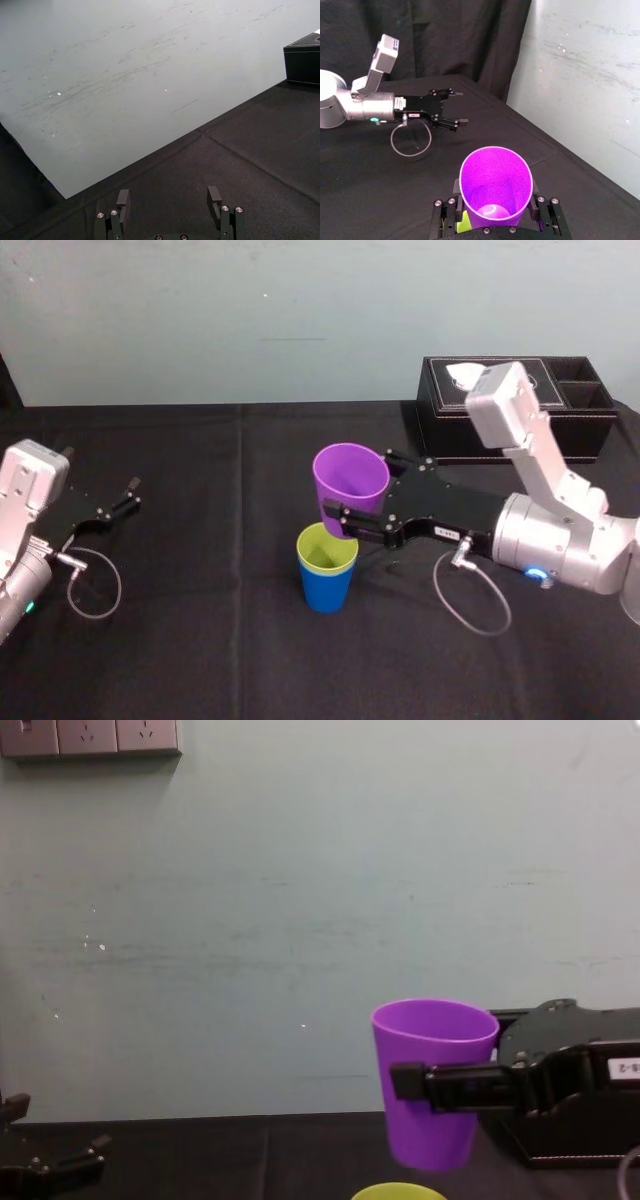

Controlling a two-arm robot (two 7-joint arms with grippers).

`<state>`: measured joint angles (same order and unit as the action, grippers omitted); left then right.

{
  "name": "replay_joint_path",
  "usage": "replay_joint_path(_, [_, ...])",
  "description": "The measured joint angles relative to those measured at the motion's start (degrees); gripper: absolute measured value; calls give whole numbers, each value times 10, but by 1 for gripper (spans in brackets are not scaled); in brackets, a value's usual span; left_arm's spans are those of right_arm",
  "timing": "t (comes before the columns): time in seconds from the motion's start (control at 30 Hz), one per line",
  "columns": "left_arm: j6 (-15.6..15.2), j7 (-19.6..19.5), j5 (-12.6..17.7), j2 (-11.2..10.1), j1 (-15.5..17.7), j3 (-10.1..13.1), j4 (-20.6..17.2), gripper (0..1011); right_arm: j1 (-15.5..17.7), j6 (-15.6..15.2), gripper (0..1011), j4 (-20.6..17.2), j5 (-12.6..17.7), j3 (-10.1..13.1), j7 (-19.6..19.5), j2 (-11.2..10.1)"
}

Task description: Stack the three plastic cups sequentially using one hand.

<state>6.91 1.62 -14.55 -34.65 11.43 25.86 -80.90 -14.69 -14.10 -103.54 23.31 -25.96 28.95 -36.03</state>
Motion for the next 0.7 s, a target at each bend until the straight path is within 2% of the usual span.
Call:
replay_joint_path(0.27, [0,0,0,0,0,0,0,1010,-8,-2,726,14,-8,-18,-3,13])
replay_joint_path(0.7, [0,0,0,0,0,0,0,1010,-9,-1,726,30,-13,-30,-4,24])
